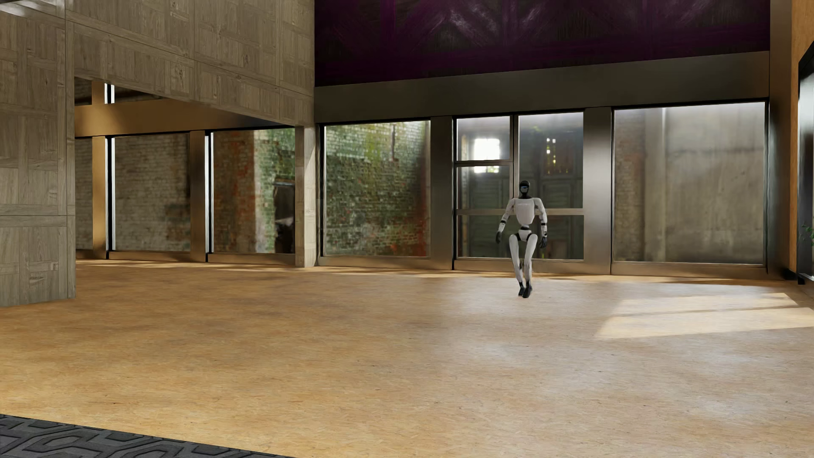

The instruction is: Advance

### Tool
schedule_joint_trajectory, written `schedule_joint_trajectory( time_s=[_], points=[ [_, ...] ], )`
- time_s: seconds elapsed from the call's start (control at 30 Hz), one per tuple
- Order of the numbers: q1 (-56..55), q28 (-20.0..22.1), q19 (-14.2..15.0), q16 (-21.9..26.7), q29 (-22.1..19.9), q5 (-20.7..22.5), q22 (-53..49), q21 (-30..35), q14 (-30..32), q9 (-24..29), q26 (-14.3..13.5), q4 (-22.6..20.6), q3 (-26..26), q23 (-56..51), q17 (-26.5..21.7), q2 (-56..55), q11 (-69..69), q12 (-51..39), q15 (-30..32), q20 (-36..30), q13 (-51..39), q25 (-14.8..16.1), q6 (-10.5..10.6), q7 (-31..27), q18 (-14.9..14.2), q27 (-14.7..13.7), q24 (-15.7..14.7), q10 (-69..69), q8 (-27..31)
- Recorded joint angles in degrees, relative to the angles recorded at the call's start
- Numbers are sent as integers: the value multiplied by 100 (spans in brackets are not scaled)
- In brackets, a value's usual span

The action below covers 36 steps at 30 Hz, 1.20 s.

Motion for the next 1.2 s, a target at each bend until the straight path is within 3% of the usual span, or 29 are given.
schedule_joint_trajectory(
  time_s=[0.03, 0.1, 0.17, 0.2, 0.27, 0.3, 0.37, 0.4, 0.47, 0.57, 0.67, 0.8, 0.83, 0.9, 0.97, 1.03, 1.07, 1.13, 1.2],
  points=[
    [38, 0, 0, 6, 0, -14, -9, -43, 36, -3, 0, 42, 106, -107, 11, 308, -104, 8, -147, 57, -89, 0, -59, 0, 0, 0, 0, -1165, 0],
    [369, 0, 0, 20, 0, -35, -58, -56, -584, -34, 0, 187, 328, -251, 59, 825, -173, -42, -448, 141, -170, 0, -117, 0, 0, 0, 0, -3079, 0],
    [681, 0, 0, 20, 0, -139, -68, 60, -1234, -87, 0, 352, 569, -265, 142, 1113, -18, -172, -456, 244, -121, 0, -174, 0, 0, 0, 0, -3607, 0],
    [717, 0, 0, 25, 0, -245, -47, 141, -923, -119, 0, 306, 583, -183, 209, 1193, 97, -264, -243, 280, -46, 0, -254, 0, 0, 0, 0, -3548, 0],
    [703, 0, 0, 84, 0, -476, 66, 283, 123, -207, 0, -90, 273, 236, 415, 1225, 488, -523, 687, 190, 243, 0, -546, 0, 0, 0, 0, -3220, 0],
    [826, 0, 0, 139, 0, -566, 114, 401, 214, -252, 0, -270, 53, 546, 506, 1141, 894, -681, 1410, 55, 452, 0, -669, 0, 0, 0, 0, -3060, 0],
    [1368, 0, 0, 280, 0, -738, -32, 819, -199, -284, 0, -409, -337, 1264, 583, 620, 2195, -1000, 2711, -30, 860, 0, -782, 0, 0, 0, 0, -3021, 0],
    [1679, 0, 0, 375, 0, -838, -270, 1027, -469, -281, 0, -458, -491, 1595, 597, 199, 2932, -1145, 2748, 115, 1043, 0, -833, 0, 0, 0, 0, -3090, 0],
    [2256, 0, 0, 568, 0, -973, -903, 1283, -947, -274, 0, -522, -737, 2031, 615, -763, 4149, -1389, 1752, 672, 1452, 0, -907, 0, 0, 0, 0, -3226, 0],
    [3024, 0, 0, 693, 0, -889, -1689, 1447, -1557, -280, 0, -434, -1160, 2365, 638, -1982, 4202, -1691, 664, 1682, 2072, 0, -839, 0, 0, 0, 0, -3362, 0],
    [3659, 0, 0, 629, 0, -789, -2232, 1677, -2010, -263, 0, -288, -1536, 2399, 673, -2569, 2202, -1899, 712, 2322, 2481, 0, -731, 0, 0, 0, 0, -3469, 0],
    [4261, 0, 0, 502, 0, -1017, -2546, 1971, -2245, -271, 0, -144, -1820, 2443, 845, -2403, -293, -1904, 742, 1991, 2458, 0, -773, 0, 0, 0, 0, -3407, 0],
    [4370, 0, 0, 436, 0, -1057, -2500, 1980, -2195, -286, 0, -85, -1829, 2405, 868, -2369, -312, -1809, 859, 1786, 2381, 0, -757, 0, 0, 0, 0, -3328, 0],
    [4552, 0, 0, 261, 0, -994, -2202, 1661, -1832, -354, 0, 99, -1738, 2239, 853, -2315, 100, -1434, 1660, 1397, 2206, 0, -588, 0, 0, 0, 0, -3074, 0],
    [4459, 0, 0, 93, 0, -744, -1571, 1148, -924, -441, 0, 311, -1469, 1878, 750, -2109, 443, -879, 2034, 1050, 2040, 0, -309, 0, 0, 0, 0, -2390, 0],
    [3822, 0, 0, 43, 0, -512, -679, 739, 209, -438, 0, 494, -1188, 1351, 547, -1583, 531, -401, 1635, 606, 1864, 0, -91, 0, 0, 0, 0, -983, 0],
    [3329, 0, 0, 67, 0, -394, -270, 560, 429, -400, 0, 571, -1077, 1128, 423, -1270, 486, -222, 1390, 400, 1734, 0, 2, 0, 0, 0, 0, -86, 0],
    [2294, 0, 0, 165, 0, -203, 325, 181, 151, -318, 0, 575, -786, 956, 195, -718, 370, 103, 1012, 273, 1359, 0, 106, 0, 0, 0, 0, 1490, 0],
    [1461, 0, 0, 287, 0, -117, 606, -133, -87, -268, 0, 469, -376, 1000, 8, -263, 287, 415, 767, 372, 934, 0, 125, 0, 0, 0, 0, 1870, 0]
  ],
)
